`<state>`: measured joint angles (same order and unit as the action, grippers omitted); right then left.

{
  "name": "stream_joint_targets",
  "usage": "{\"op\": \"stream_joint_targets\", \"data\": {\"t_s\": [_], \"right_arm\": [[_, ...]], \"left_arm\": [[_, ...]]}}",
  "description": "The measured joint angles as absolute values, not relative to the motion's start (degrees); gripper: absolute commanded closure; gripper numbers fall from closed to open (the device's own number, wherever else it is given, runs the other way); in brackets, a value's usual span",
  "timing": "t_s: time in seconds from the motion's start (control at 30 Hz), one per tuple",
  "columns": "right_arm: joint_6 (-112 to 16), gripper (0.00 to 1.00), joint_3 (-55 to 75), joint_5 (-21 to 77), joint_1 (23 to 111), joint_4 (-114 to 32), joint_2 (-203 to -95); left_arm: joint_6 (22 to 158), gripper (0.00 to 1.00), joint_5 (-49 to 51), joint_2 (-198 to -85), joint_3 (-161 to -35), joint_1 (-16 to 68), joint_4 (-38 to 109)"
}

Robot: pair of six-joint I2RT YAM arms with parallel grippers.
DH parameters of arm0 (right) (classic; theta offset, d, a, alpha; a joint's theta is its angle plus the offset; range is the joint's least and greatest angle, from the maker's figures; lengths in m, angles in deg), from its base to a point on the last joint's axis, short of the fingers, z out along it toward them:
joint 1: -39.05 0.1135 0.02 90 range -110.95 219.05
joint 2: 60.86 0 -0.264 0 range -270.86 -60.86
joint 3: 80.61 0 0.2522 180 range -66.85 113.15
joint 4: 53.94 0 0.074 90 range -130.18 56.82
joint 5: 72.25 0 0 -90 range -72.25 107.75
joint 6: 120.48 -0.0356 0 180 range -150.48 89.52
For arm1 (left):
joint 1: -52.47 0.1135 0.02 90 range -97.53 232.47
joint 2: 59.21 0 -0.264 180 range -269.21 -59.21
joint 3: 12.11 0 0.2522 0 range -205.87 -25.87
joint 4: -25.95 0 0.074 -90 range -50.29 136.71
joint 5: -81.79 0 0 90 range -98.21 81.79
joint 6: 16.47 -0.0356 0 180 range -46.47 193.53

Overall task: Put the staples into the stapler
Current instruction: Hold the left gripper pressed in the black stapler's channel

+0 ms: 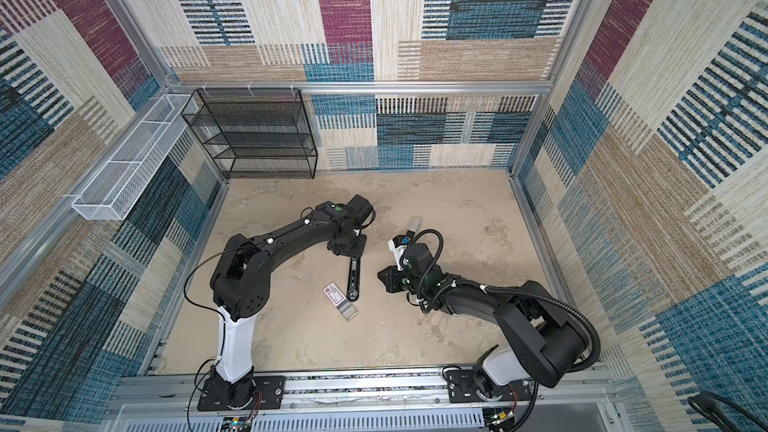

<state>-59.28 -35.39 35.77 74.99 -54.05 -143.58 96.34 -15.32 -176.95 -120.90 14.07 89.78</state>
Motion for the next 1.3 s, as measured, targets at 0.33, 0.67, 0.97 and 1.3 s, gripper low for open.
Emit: {"op": "stream_joint_targets", "data": {"t_s": [0.33,0.67,0.97,1.3], "right_arm": [[-59.30,0.83,-35.39,35.77,74.99,-54.03,-144.43],[-59.30,0.84,-35.52,35.74,74.99,-54.01,-144.19],[-59.30,0.83,-35.87,35.74,74.99,-54.01,-143.82],[-59.30,0.84,-36.06,35.74,74.99,-54.03,-143.75]], "left_arm": [[96.36,0.75,-12.42,-175.15,-117.14,13.57,89.73],[96.34,0.76,-12.59,-176.57,-117.22,13.46,90.02],[96.34,0.74,-13.49,-177.75,-119.19,13.33,90.83],[96.31,0.74,-14.54,-179.00,-120.59,13.51,90.48]]}}
